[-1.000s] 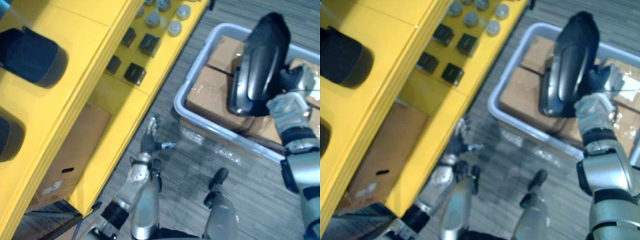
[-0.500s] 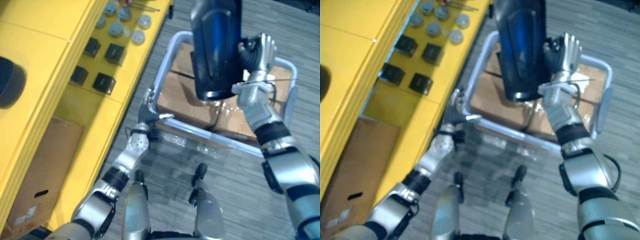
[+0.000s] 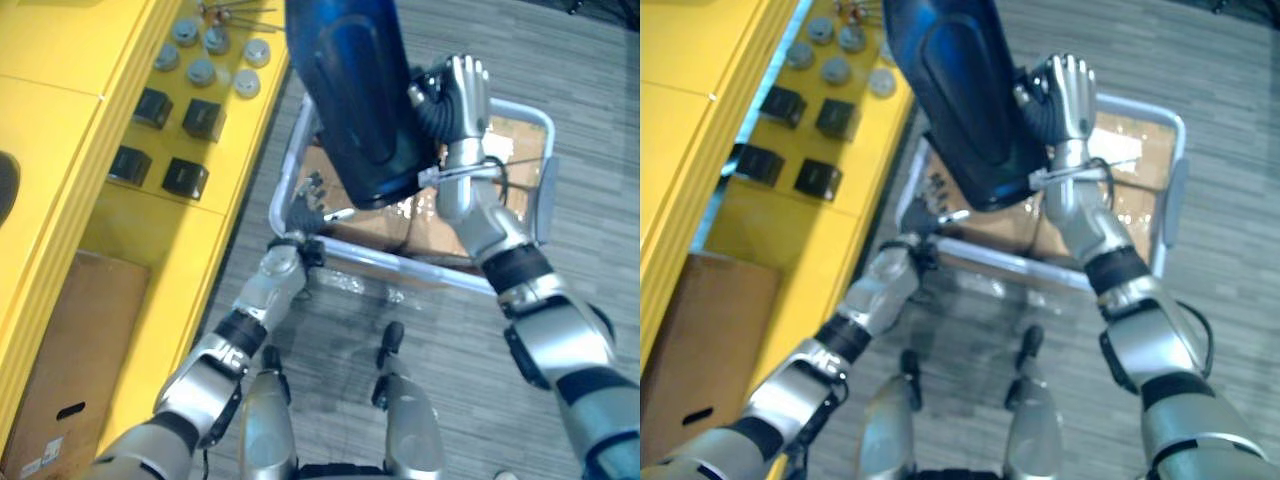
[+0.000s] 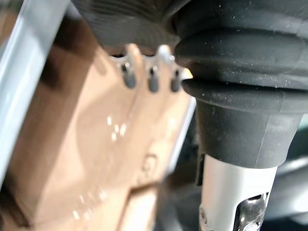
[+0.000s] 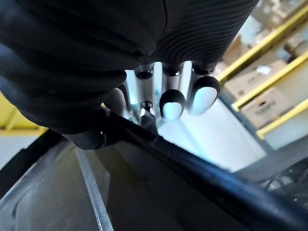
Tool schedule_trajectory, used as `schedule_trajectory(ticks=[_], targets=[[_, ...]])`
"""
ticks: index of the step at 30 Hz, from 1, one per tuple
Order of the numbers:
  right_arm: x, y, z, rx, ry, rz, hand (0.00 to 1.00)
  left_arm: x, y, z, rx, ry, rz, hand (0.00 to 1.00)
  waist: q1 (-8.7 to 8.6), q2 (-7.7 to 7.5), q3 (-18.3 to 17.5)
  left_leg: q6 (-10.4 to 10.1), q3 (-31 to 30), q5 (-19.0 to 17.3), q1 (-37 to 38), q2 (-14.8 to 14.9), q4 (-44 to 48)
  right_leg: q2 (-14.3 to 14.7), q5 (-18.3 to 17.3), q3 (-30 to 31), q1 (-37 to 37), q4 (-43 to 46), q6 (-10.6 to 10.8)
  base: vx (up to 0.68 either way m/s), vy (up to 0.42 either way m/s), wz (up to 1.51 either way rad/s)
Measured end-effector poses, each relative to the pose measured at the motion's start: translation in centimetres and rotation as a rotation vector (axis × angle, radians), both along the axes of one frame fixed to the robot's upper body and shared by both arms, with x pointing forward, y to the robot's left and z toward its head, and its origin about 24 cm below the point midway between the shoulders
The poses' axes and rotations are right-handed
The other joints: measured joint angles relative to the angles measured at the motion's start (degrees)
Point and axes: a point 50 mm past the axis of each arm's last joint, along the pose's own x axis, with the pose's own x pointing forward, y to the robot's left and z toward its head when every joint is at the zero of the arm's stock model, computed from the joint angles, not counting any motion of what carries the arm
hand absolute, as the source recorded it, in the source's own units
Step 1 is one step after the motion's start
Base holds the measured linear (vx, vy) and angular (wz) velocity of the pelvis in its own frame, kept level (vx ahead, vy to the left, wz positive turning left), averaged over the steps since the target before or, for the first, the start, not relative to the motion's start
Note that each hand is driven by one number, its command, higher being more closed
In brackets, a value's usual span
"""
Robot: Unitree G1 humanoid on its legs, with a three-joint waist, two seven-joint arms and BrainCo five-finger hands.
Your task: Walk over and take plastic housings, then place them on the shelf
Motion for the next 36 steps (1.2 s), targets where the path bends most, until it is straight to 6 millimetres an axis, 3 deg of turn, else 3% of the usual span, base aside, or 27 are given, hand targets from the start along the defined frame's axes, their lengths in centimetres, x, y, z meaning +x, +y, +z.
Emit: schedule_trajectory(ticks=[10,15,16,18,26,36], targets=[[-0.4,2.9,-1.0,-0.025,0.007,0.103,1.00,0.4,0.0,0.2,-0.078,0.025,0.005,0.00,-0.02,-0.04,0.0,0.0,-0.1,0.0,-0.1,-0.1,-0.1,0.0,0.0,-0.1,0.0,-0.1,0.0,0.00,0.000,0.00],[-0.7,3.5,-2.3,0.018,0.018,0.121,1.00,0.5,0.3,0.4,-0.133,0.016,0.036,0.00,0.12,-1.41,-0.8,-0.2,-0.2,0.2,-0.1,-0.1,-0.3,0.0,0.1,-0.3,0.0,-0.4,0.1,0.00,0.000,0.00],[-0.8,3.6,-2.6,0.031,0.018,0.122,1.00,0.5,0.3,0.4,-0.157,0.015,0.052,1.00,0.12,-1.80,-1.0,-0.2,-0.2,0.2,-0.1,-0.1,-0.3,0.0,0.1,-0.4,0.1,-0.6,0.1,0.00,0.000,0.00],[-1.0,3.7,-3.3,0.073,0.025,0.128,1.00,0.5,0.6,0.8,-0.216,-0.001,0.115,1.00,0.12,-2.77,-1.5,-0.2,-0.3,0.4,0.0,-0.2,-0.7,0.0,0.2,-0.5,0.3,-1.0,0.1,0.00,0.000,0.00],[-2.3,4.9,-5.1,0.199,0.037,0.178,1.00,0.6,2.2,1.2,-0.481,-0.047,0.227,1.00,0.40,-3.79,-2.1,-0.5,-0.3,0.9,1.9,-0.1,-2.2,0.4,0.8,-1.0,2.6,-3.0,0.0,0.01,0.008,0.02],[-3.9,4.5,-7.6,0.309,0.065,0.186,1.00,-0.5,1.6,-0.8,-0.497,-0.061,0.149,1.00,0.05,-5.74,-3.2,-1.1,0.2,2.3,6.7,-0.2,-6.6,0.9,1.1,-1.2,6.2,-5.2,-0.1,0.02,0.014,-0.01]])
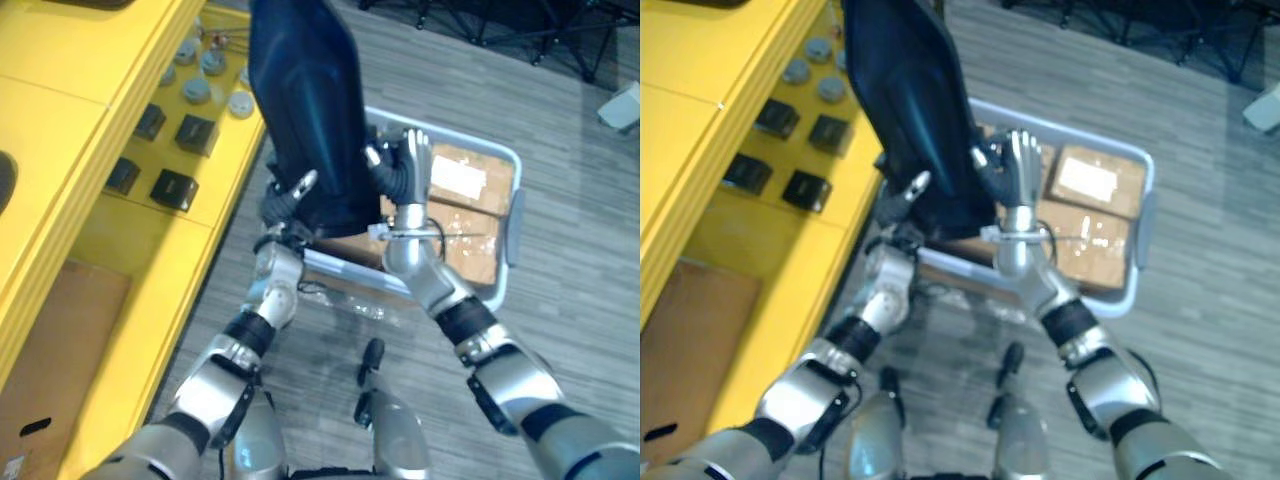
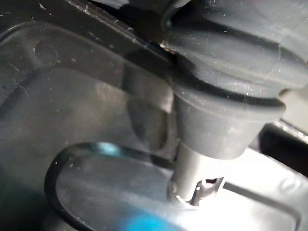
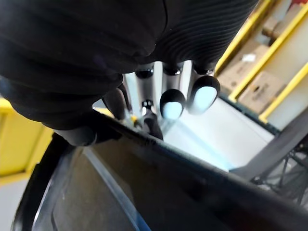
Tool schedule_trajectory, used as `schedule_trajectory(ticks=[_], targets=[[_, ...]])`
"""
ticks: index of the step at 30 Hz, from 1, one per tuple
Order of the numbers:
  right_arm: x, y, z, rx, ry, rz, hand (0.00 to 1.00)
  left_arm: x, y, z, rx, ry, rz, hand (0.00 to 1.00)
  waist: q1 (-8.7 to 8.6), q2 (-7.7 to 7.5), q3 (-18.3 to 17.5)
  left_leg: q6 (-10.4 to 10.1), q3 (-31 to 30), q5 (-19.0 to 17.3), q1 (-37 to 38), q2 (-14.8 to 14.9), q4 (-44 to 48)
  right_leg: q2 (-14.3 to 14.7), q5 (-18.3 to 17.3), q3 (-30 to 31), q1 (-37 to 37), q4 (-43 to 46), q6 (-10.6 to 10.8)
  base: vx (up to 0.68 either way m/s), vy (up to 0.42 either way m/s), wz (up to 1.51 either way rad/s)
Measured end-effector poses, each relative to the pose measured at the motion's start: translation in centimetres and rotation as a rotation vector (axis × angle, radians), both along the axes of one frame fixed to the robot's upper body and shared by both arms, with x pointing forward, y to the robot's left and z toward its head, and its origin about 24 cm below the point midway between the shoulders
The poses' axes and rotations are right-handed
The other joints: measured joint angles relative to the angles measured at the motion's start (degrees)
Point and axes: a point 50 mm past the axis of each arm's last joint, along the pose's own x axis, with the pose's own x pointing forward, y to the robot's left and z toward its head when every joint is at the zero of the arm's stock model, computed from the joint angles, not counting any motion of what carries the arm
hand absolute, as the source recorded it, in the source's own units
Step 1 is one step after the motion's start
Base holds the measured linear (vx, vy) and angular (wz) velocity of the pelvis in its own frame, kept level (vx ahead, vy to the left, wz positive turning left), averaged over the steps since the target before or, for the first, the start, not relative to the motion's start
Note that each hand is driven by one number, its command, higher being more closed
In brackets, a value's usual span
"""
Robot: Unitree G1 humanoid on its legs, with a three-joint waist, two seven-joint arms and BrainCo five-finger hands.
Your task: Walk over and take plastic housings, then place them on the shelf
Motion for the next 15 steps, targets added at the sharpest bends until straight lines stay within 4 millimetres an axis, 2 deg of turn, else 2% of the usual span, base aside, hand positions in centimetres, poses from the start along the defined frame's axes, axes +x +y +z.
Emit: schedule_trajectory(ticks=[3,4,9,11,15], targets=[[-0.4,0.0,-0.6,0.028,0.022,0.012,1.00,-0.4,0.1,-0.6,0.003,-0.011,-0.001,1.00,0.02,-0.55,-0.6,-0.2,0.6,0.5,1.4,0.0,-1.7,0.1,0.0,0.1,0.8,-0.6,0.0,0.04,0.019,-0.04],[-0.5,0.0,-0.9,0.037,0.033,0.016,0.00,-0.5,0.1,-0.9,0.006,-0.006,-0.001,1.00,0.05,-0.66,-0.7,-0.2,0.8,0.5,1.8,0.0,-1.9,0.2,-0.1,0.2,0.9,-0.6,0.0,0.03,0.025,-0.08],[-1.8,-0.1,-4.2,0.116,0.187,0.151,0.00,-1.9,1.4,-2.9,0.116,0.009,0.039,1.00,0.05,-0.97,-4.4,-0.4,1.7,2.4,4.5,-0.4,-6.5,0.2,-0.1,0.2,1.2,-0.7,-0.1,0.05,0.027,-0.02],[-2.2,-0.2,-4.9,0.158,0.232,0.196,0.00,-2.3,1.9,-2.7,0.181,-0.018,0.072,1.00,0.18,-0.93,-5.0,-0.4,1.7,2.9,6.3,-0.5,-7.8,0.1,-0.1,0.1,2.4,-0.7,-0.1,0.03,0.021,0.04],[-4.0,0.1,-5.8,0.214,0.251,0.284,0.00,-3.3,3.4,-1.4,0.300,-0.090,0.179,1.00,0.47,-0.79,-8.9,-0.4,1.6,3.3,7.4,-0.6,-9.0,0.0,-0.8,-0.3,3.4,-0.8,0.4,0.01,0.019,0.06]])
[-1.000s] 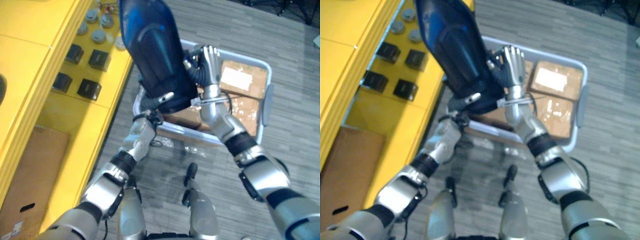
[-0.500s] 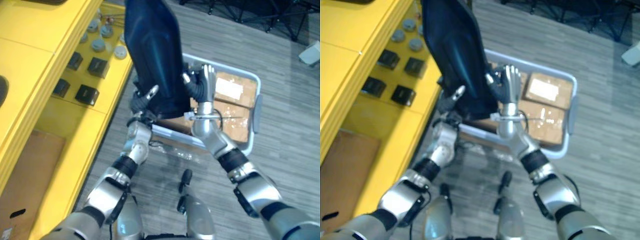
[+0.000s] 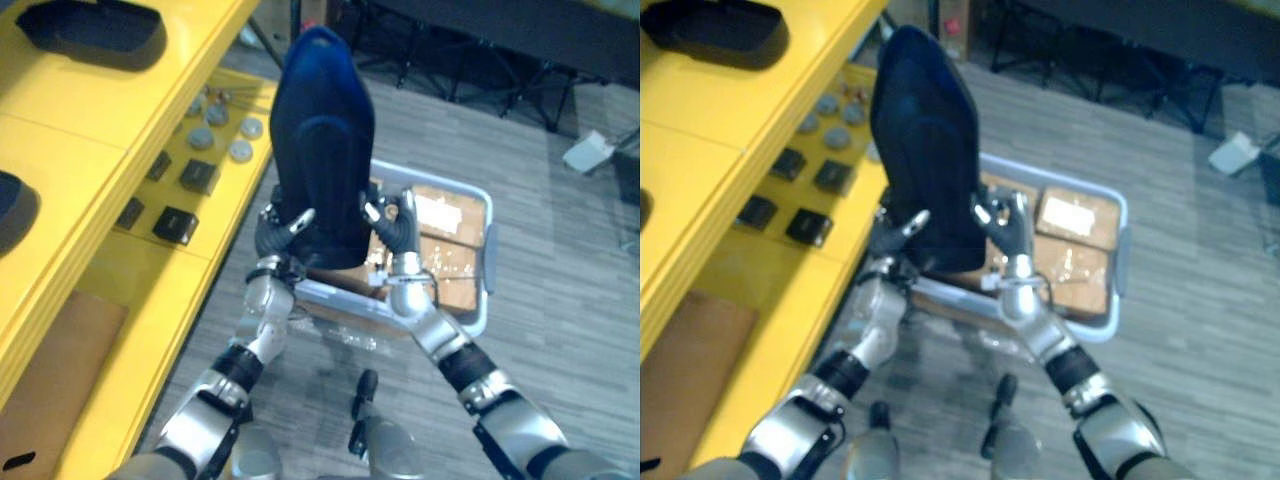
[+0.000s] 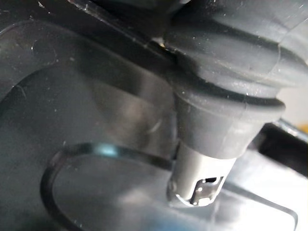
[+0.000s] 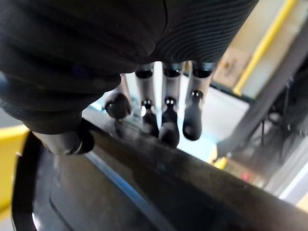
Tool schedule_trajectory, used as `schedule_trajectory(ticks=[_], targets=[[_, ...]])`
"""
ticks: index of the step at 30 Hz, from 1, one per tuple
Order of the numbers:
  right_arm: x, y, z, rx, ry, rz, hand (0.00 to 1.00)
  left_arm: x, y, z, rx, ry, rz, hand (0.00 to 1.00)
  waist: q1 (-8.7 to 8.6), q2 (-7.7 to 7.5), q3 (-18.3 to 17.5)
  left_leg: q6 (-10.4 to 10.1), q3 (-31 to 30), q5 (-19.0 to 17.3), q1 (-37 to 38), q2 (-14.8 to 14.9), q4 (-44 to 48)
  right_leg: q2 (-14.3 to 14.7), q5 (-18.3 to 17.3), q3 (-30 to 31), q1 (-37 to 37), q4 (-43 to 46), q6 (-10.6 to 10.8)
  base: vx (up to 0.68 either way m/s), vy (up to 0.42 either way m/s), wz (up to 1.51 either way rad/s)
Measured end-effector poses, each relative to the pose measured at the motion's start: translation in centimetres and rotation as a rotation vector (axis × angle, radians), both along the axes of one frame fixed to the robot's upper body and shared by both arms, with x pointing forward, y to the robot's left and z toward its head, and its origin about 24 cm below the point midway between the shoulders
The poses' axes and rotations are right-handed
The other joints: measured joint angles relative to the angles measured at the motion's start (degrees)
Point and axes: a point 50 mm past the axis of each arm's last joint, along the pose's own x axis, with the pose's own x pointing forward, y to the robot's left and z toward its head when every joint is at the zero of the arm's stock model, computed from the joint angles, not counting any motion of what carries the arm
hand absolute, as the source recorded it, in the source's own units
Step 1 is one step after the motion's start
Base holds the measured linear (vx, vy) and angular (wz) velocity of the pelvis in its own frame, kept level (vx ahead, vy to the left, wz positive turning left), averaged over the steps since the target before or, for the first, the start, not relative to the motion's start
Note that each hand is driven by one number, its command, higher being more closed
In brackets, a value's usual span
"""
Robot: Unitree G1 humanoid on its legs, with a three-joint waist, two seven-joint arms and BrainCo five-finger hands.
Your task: Walk over and take plastic housings, then place them on the shelf
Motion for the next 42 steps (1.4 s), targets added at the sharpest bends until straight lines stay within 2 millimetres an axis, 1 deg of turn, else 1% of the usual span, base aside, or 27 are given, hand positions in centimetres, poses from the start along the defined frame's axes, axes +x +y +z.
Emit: schedule_trajectory(ticks=[1,2,3,4,5,6,7,8,9,11,12,13,14,15,16,17,19,21,24,26,31,37,42], targets=[[-0.7,0.3,-0.1,0.033,0.014,0.052,0.00,0.0,0.8,0.7,0.019,-0.030,0.051,1.00,0.16,0.18,-0.9,-0.1,-0.1,0.2,0.9,0.0,-0.7,0.0,-0.4,-0.2,1.1,0.0,0.1,-0.02,0.009,0.07],[-1.4,0.6,-0.2,0.066,0.037,0.116,0.00,0.0,1.6,1.5,0.035,-0.062,0.096,1.00,0.16,0.25,-2.5,0.0,-0.2,0.2,0.9,0.0,-1.0,0.0,-0.6,-0.7,1.1,-0.2,0.1,-0.04,0.006,0.08],[-1.7,0.8,-0.2,0.077,0.046,0.144,0.00,-0.1,1.9,2.0,0.054,-0.086,0.114,1.00,0.14,0.33,-3.3,0.0,-0.3,0.2,1.0,0.0,-1.4,0.0,-0.7,-0.8,1.2,-0.4,0.1,-0.02,0.008,0.09],[-1.9,0.9,-0.1,0.095,0.050,0.178,0.00,-0.3,2.4,2.9,0.091,-0.136,0.133,1.00,0.21,0.49,-3.7,0.1,-0.5,0.4,1.9,0.0,-1.8,-0.1,-0.8,-1.0,2.0,-0.5,0.2,-0.02,0.012,0.09],[-2.2,1.1,0.3,0.114,0.043,0.225,0.00,-0.5,2.5,3.5,0.122,-0.169,0.146,1.00,0.38,0.78,-4.3,0.3,-0.5,0.7,2.8,-0.1,-2.6,-0.1,-1.0,-1.1,2.6,-0.5,0.2,-0.02,0.013,0.08],[-2.3,1.2,0.6,0.127,0.033,0.244,0.00,-0.7,2.5,3.6,0.136,-0.177,0.154,1.00,0.47,0.94,-4.9,0.4,-0.6,0.7,2.8,-0.2,-2.8,-0.2,-1.2,-1.2,2.6,-0.5,0.3,-0.02,0.008,0.08],[-2.5,1.2,1.5,0.153,0.006,0.268,0.00,-1.1,2.4,3.5,0.161,-0.181,0.160,1.00,0.64,1.33,-6.1,0.3,-0.7,1.0,2.8,-0.3,-3.2,-0.3,-1.5,-1.4,2.6,-0.5,0.4,0.00,0.008,0.07],[-2.8,1.2,2.6,0.197,-0.036,0.282,0.00,-1.5,2.4,3.0,0.175,-0.168,0.173,1.00,0.84,1.90,-7.1,0.1,-0.8,1.2,2.9,-0.4,-3.4,-0.3,-1.6,-1.5,2.6,-0.5,0.5,0.02,0.010,0.05],[-3.0,1.2,3.2,0.225,-0.063,0.288,0.00,-1.7,2.5,2.7,0.183,-0.154,0.182,1.00,1.01,2.17,-7.6,0.0,-0.8,1.3,2.9,-0.4,-3.5,-0.3,-1.6,-1.6,2.6,-0.5,0.5,0.03,0.017,0.02],[-3.4,0.5,5.4,0.341,-0.139,0.293,0.00,-2.3,2.4,1.0,0.223,-0.085,0.200,1.00,1.21,3.07,-8.5,0.0,-0.8,1.9,3.9,-0.6,-4.3,-0.5,-1.5,-2.0,2.9,0.0,0.6,0.06,0.021,0.05],[-3.6,0.0,6.3,0.400,-0.171,0.289,0.00,-2.5,2.6,0.2,0.236,-0.045,0.216,1.00,0.97,3.37,-8.7,0.0,-1.2,2.0,4.0,-0.7,-4.4,-0.6,-1.4,-2.5,3.2,0.0,0.6,0.04,0.016,0.19],[-3.8,-1.0,7.3,0.464,-0.209,0.280,0.00,-2.9,2.8,-0.9,0.268,0.005,0.237,1.00,0.52,3.62,-8.9,0.1,-1.9,2.0,4.1,-0.9,-4.5,-0.7,-1.4,-2.9,3.7,0.0,0.6,0.01,0.023,0.18],[-3.9,-2.1,8.2,0.531,-0.236,0.283,0.00,-3.4,3.3,-1.8,0.313,0.039,0.261,1.00,0.48,3.65,-8.9,0.1,-1.8,2.0,4.7,-0.9,-4.6,-0.8,-1.5,-2.9,4.2,0.0,0.7,0.01,0.022,0.12],[-4.0,-2.9,8.7,0.573,-0.248,0.284,0.00,-3.8,3.8,-2.2,0.335,0.060,0.285,1.00,0.36,3.64,-8.9,0.1,-1.8,2.0,4.9,-0.9,-4.7,-0.8,-1.6,-3.0,4.5,0.0,0.8,0.00,0.000,0.00],[-4.2,-3.4,8.9,0.594,-0.255,0.280,0.00,-4.0,4.2,-2.4,0.341,0.071,0.300,1.00,0.36,3.61,-9.1,0.1,-1.8,2.0,4.8,-0.9,-4.7,-0.8,-1.7,-3.0,4.5,0.0,0.9,0.00,0.000,0.00],[-4.5,-4.5,8.9,0.622,-0.257,0.265,0.00,-4.5,5.0,-2.4,0.334,0.075,0.331,1.00,0.38,3.54,-9.2,0.1,-1.8,2.0,4.8,-0.9,-4.7,-0.8,-1.8,-3.1,4.6,-0.1,0.9,0.00,0.000,0.00],[-5.0,-5.8,8.2,0.632,-0.228,0.211,0.00,-5.1,6.0,-2.1,0.320,0.064,0.370,1.00,0.40,3.61,-9.3,0.2,-1.8,1.9,4.8,-1.0,-5.0,-0.9,-2.3,-3.1,4.5,-0.5,1.3,0.00,0.000,0.00],[-5.3,-7.3,6.1,0.633,-0.135,0.118,0.00,-5.9,6.8,-2.3,0.324,0.067,0.399,1.00,0.35,4.10,-10.2,0.4,-1.8,1.8,4.8,-1.0,-5.4,-0.9,-2.7,-3.1,4.4,-0.5,1.5,0.00,0.000,0.00],[-6.3,-9.6,2.6,0.670,0.010,-0.002,0.00,-7.4,7.5,-3.6,0.303,0.121,0.408,1.00,-0.23,5.50,-11.3,0.2,-1.5,1.7,4.8,-1.0,-5.6,-0.9,-2.8,-3.0,4.2,-0.5,1.6,0.06,0.026,-0.02],[-6.8,-10.5,1.4,0.693,0.055,-0.024,0.00,-7.9,7.6,-4.0,0.290,0.138,0.414,1.00,-0.46,5.91,-11.5,0.2,-1.1,1.7,4.8,-1.0,-5.6,-0.9,-2.8,-2.8,3.9,-0.5,1.5,0.04,0.019,-0.09],[-7.1,-10.8,0.8,0.683,0.075,-0.002,0.00,-8.0,7.9,-3.7,0.279,0.126,0.429,1.00,-0.96,6.03,-11.6,0.3,-0.3,1.5,4.9,-1.0,-5.6,-0.9,-2.6,-2.2,3.5,0.0,1.6,0.02,0.010,-0.07],[-7.2,-11.0,0.3,0.692,0.088,-0.011,0.00,-8.9,9.5,-3.0,0.244,0.102,0.506,1.00,-1.10,6.05,-11.6,0.4,-0.3,1.4,4.9,-1.0,-5.6,-0.9,-2.7,-2.3,3.5,-0.5,1.6,0.00,0.000,0.00],[-7.3,-10.9,0.2,0.702,0.088,-0.014,0.00,-9.1,9.9,-2.7,0.240,0.089,0.526,1.00,-1.10,6.11,-11.7,0.4,-0.4,1.4,4.8,-1.0,-5.6,-0.9,-2.8,-2.4,3.5,-0.5,1.7,0.00,0.000,0.00]])
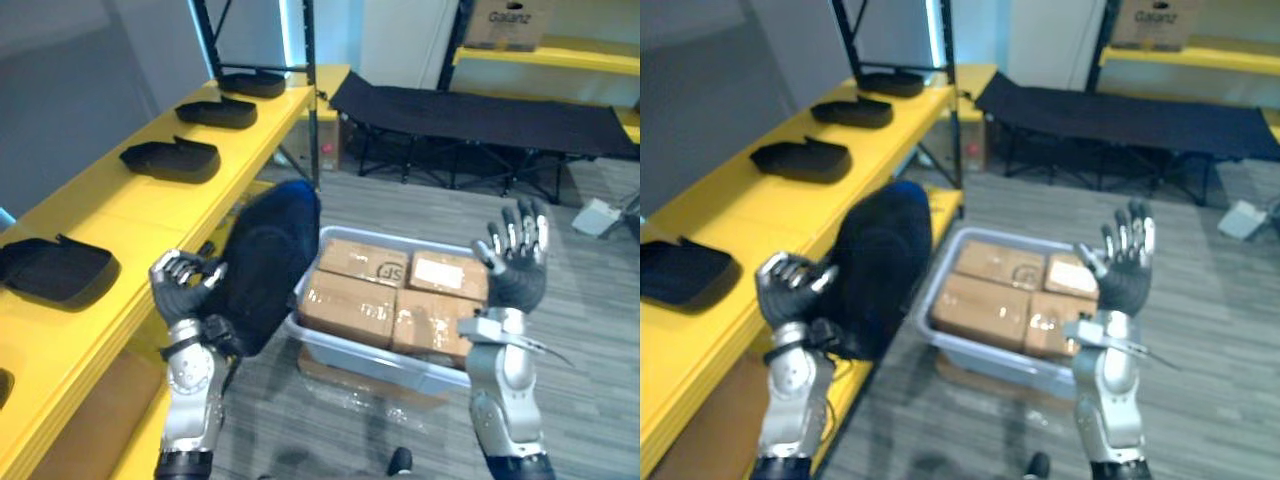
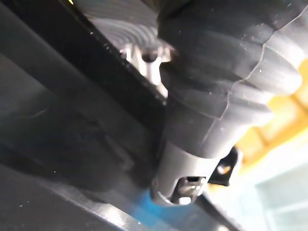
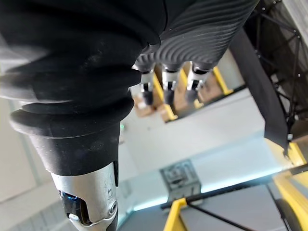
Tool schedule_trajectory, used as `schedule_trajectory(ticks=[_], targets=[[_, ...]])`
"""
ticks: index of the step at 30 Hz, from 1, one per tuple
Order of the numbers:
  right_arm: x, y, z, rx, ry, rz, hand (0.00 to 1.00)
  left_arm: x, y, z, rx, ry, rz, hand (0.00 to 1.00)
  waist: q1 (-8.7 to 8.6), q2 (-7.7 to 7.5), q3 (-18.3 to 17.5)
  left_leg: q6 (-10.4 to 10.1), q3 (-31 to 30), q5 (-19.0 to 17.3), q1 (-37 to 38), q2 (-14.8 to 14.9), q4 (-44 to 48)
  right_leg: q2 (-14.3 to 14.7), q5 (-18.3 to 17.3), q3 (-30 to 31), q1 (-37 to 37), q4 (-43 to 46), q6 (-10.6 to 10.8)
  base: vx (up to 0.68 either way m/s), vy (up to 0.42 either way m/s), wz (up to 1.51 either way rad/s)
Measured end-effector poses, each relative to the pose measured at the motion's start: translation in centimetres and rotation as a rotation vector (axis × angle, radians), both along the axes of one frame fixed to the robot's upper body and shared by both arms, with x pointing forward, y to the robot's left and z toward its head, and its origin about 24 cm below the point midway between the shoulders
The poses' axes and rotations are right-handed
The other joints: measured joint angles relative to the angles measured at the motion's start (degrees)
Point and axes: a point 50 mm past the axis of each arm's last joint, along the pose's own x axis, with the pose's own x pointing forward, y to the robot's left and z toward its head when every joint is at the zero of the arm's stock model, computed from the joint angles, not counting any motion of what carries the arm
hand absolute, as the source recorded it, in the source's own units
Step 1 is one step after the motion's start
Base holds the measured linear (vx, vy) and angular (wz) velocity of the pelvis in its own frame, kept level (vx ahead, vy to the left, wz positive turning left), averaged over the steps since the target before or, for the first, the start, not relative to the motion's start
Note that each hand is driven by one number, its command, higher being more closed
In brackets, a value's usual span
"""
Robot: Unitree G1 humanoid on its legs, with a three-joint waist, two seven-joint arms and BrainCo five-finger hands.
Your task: Walk over and take plastic housings, then place them on the shelf
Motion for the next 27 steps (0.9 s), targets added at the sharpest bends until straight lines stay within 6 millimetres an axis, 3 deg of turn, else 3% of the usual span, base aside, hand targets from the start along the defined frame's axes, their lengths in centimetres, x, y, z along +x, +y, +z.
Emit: schedule_trajectory(ticks=[5,12,15,20,27], targets=[[0.1,0.2,-0.6,0.004,0.045,0.015,0.00,-0.8,0.2,1.0,-0.004,-0.048,0.039,1.00,-0.04,0.12,-0.1,0.0,-0.2,0.0,-0.1,-0.1,-0.1,-0.1,0.0,-0.2,0.0,0.0,0.0,0.00,0.000,0.00],[0.4,1.3,-1.7,0.000,0.092,0.097,0.00,-3.5,2.5,2.5,0.014,-0.118,0.285,1.00,0.88,1.42,-0.8,0.0,-3.1,0.0,-1.2,-0.2,0.1,-0.3,-0.8,-3.2,1.2,0.0,0.3,0.01,0.011,0.20],[0.5,3.0,-2.4,0.000,0.116,0.181,0.00,-5.8,4.1,3.5,0.033,-0.159,0.436,1.00,2.59,1.66,-1.1,0.0,-5.3,0.0,-2.1,-0.3,0.3,-0.5,-1.3,-5.4,2.1,0.0,0.5,0.02,0.020,0.37],[0.9,6.9,-4.1,-0.018,0.194,0.372,0.00,-9.1,6.4,3.7,0.085,-0.150,0.637,1.00,7.27,1.25,-2.5,0.0,-11.8,0.2,-5.2,-1.0,1.2,-0.8,-2.0,-11.4,4.3,0.5,1.2,0.04,0.016,0.59],[2.1,9.4,-4.8,-0.068,0.213,0.508,0.00,-13.1,8.8,3.4,0.160,-0.092,0.822,1.00,12.31,-0.44,-3.7,0.5,-17.4,0.5,-6.1,-3.1,1.3,-2.1,-3.2,-16.9,7.6,0.5,2.4,0.01,0.027,0.46]])
